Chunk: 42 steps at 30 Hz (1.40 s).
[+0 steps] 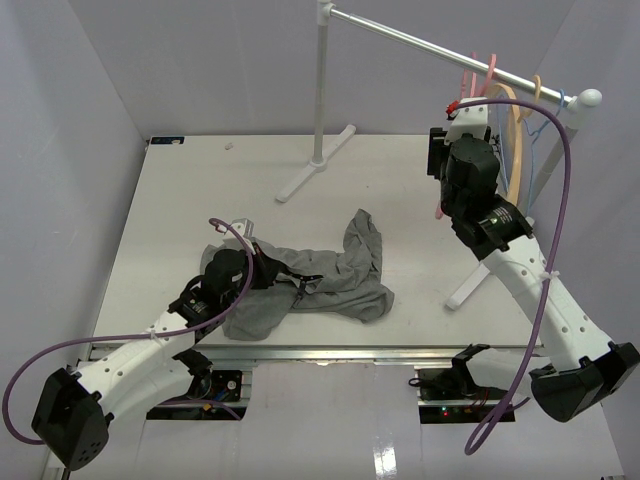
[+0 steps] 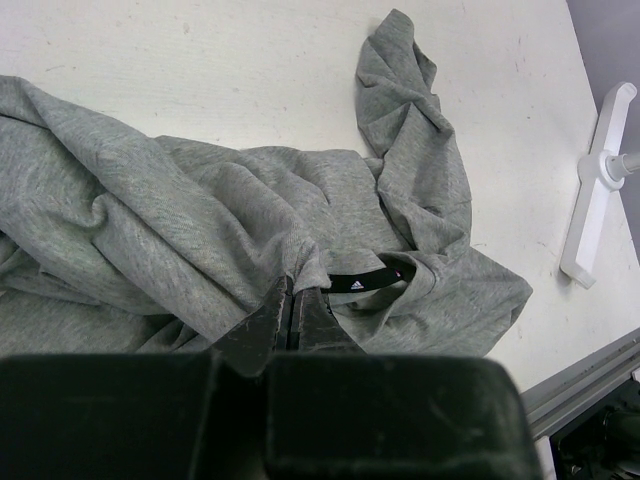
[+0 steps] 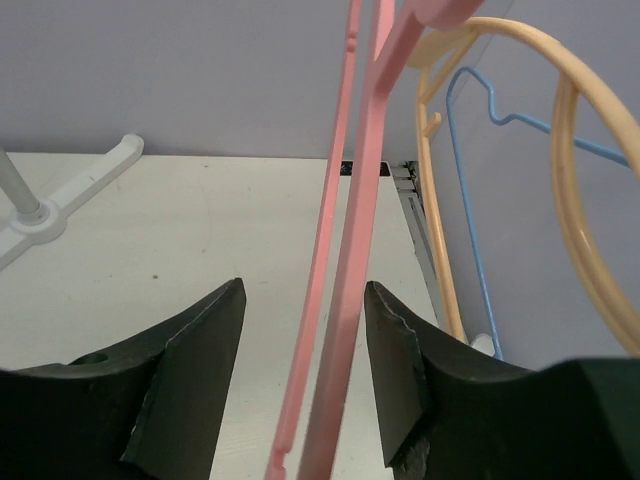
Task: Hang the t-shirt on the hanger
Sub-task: Pick up the hanger from the clothesline.
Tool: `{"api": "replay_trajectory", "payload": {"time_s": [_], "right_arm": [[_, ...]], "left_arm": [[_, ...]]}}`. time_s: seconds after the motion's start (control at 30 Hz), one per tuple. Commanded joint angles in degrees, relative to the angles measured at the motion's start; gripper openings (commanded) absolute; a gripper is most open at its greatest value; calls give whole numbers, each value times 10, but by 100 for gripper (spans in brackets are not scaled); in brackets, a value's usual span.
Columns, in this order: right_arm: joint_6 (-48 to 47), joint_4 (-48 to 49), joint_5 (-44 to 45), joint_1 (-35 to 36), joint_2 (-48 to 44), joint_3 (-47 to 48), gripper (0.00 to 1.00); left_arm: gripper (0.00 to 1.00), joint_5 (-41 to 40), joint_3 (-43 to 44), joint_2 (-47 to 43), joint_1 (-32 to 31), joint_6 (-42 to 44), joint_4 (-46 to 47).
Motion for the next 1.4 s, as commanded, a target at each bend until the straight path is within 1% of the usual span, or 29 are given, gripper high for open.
{"api": "replay_trajectory", "payload": {"time_s": [0.0, 0.2, 0.33, 0.4, 0.47, 0.53, 0.67, 0.73, 0.83, 1.03, 1.17, 1.37], "right_arm": [[19, -10, -18, -7, 5, 26, 54], [21, -29, 6, -12, 22, 44, 45], [23, -39, 20, -16, 32, 54, 36], [26, -44, 24, -16, 34, 57, 33], [26, -49, 29, -16, 35, 61, 28], [27, -57, 30, -16, 36, 67, 24], [27, -71, 30, -16, 33, 76, 20], [22, -71, 28, -16, 28, 80, 14], [10, -71, 17, -16, 25, 90, 9], [-18, -73, -10, -16, 28, 107, 8], [-34, -60, -43, -16, 24, 117, 8], [-50, -42, -68, -15, 15, 117, 8]], "left_arm": [[0, -1, -1, -15, -4, 5, 2], [0, -5, -1, -19, -6, 4, 2], [0, -6, -1, -20, -6, 4, 1], [0, -5, -1, -20, -6, 4, 1], [0, -5, -1, -19, -6, 4, 1], [0, -5, -2, -20, -6, 4, 1], [0, -5, -1, -20, -6, 4, 1], [0, -7, -1, -20, -6, 4, 1], [0, -10, -1, -18, -6, 4, 1], [0, -13, -1, -17, -6, 3, 1], [0, -15, -1, -15, -6, 2, 1], [0, -16, 0, -11, -6, 1, 1]]}}
